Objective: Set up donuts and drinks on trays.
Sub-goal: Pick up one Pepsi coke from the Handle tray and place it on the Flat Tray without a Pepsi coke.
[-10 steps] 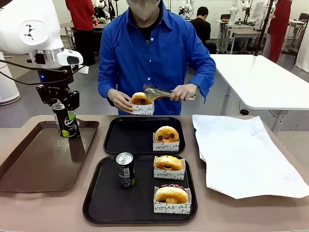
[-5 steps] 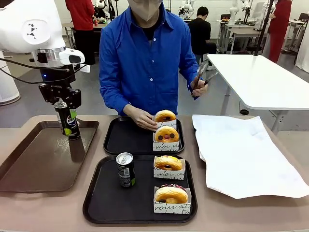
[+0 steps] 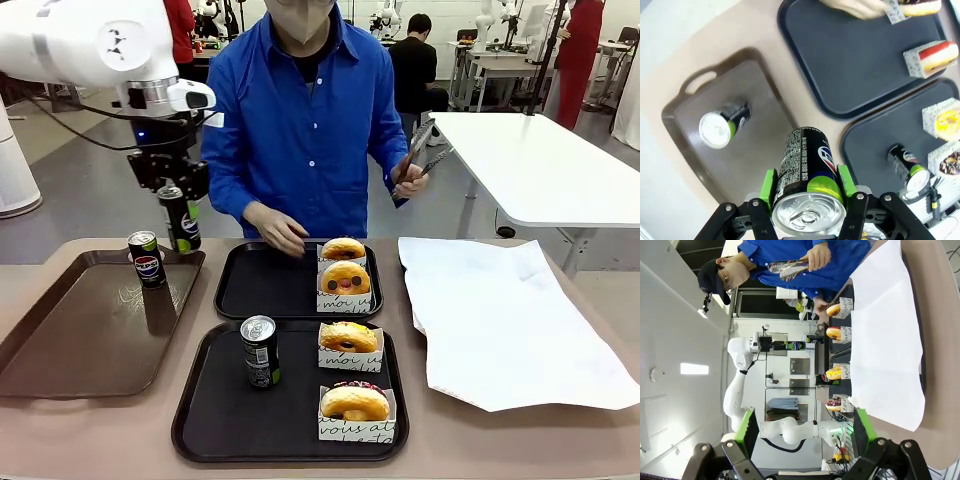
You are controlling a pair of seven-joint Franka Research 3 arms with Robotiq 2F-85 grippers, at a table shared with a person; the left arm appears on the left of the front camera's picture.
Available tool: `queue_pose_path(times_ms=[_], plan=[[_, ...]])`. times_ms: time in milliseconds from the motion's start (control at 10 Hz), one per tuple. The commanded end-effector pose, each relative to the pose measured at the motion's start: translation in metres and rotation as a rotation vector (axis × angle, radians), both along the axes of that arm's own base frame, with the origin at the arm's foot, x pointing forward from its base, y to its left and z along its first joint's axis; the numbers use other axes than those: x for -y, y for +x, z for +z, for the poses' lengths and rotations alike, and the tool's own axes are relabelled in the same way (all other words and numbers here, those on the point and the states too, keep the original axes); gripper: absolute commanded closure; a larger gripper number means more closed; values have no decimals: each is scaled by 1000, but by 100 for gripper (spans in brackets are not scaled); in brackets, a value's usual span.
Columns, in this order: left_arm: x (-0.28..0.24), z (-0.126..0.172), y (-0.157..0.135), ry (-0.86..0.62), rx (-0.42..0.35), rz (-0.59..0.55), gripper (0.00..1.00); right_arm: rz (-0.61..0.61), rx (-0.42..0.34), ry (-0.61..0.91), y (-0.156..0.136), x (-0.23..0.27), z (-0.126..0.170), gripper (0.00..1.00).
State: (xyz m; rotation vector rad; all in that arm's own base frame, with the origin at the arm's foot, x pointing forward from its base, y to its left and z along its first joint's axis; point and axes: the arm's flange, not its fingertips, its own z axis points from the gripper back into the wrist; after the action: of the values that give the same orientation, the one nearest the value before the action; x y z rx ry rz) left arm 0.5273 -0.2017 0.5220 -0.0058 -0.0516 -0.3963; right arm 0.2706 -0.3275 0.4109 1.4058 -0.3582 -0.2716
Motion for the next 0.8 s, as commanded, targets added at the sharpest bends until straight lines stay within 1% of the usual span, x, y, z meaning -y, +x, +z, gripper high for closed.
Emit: queue_pose_path(times_ms=[0,100,200,300,400,500,600,700], plan=[[20,-2,27,-33,-24,14,41,-5,5,12,0,-1,1,0],[29,-11,35,-64,-32,0,41,-5,5,12,0,-1,1,0],[34,-20,35,-29,-76,-27,41,-5,5,12,0,-1,1,0],[22,-19,24,-12,-111,-37,41,-5,5,12,0,-1,1,0],[5,-17,9,-25,-126,-41,41,-5,5,12,0,-1,1,0],[-11,-16,-3,-42,-107,-38,41,-5,5,12,0,-1,1,0],[-23,-18,-5,-88,-71,-28,41,-5,5,12,0,-1,1,0],[-27,-24,1,-142,-74,-35,41,-5,5,12,0,-1,1,0]])
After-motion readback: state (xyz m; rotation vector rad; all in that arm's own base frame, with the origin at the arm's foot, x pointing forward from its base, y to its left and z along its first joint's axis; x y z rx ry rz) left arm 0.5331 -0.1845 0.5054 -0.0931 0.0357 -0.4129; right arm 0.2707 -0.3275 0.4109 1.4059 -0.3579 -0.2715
